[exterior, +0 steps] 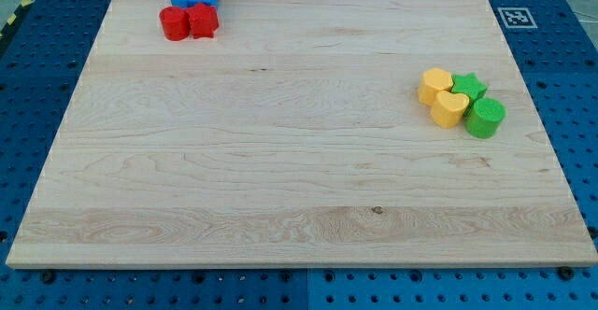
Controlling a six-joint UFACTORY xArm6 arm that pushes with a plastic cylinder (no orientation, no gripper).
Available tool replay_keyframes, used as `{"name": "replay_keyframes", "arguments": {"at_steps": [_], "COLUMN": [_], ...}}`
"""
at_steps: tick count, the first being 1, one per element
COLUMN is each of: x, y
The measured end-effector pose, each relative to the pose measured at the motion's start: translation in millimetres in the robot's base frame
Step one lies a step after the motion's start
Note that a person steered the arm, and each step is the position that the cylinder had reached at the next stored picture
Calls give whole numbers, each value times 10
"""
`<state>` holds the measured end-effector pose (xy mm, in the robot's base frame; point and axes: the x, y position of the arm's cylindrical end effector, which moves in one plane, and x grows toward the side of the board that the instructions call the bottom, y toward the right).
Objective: Place your hand at the right center
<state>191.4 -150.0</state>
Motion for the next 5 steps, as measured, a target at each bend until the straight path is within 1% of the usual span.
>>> {"name": "replay_keyframes", "arguments": {"at_steps": [1,4,5], "x": [5,12,35], "y": [19,448,1165]}}
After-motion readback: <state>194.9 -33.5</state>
